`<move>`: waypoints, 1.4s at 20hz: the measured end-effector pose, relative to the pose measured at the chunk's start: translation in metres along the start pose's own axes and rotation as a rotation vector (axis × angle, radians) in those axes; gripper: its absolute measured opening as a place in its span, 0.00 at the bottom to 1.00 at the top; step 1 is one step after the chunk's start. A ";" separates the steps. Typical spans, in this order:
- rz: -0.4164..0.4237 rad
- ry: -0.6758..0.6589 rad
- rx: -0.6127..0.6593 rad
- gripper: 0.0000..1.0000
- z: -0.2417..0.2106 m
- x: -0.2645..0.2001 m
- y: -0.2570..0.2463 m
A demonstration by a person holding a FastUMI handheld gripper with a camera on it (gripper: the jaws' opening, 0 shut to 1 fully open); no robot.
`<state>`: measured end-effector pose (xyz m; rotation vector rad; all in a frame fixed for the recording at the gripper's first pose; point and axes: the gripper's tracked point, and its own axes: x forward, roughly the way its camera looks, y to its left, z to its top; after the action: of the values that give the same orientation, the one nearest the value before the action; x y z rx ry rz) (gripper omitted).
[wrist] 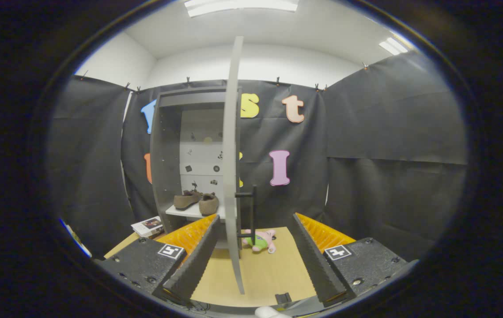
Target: Open the shoe cabinet door, grab the shoes and put them into the shoe cabinet, then close the shoe cabinet door.
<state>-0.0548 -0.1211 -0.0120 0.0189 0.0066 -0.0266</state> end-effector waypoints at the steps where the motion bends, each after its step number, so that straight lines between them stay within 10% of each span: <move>1: 0.009 -0.001 0.007 1.00 0.002 0.009 -0.010; 12: 0.170 0.076 0.003 1.00 -0.021 0.100 -0.027; 28: 0.166 0.095 -0.013 0.93 -0.024 0.082 0.055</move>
<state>0.0288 -0.0680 -0.0355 0.0080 0.1004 0.1402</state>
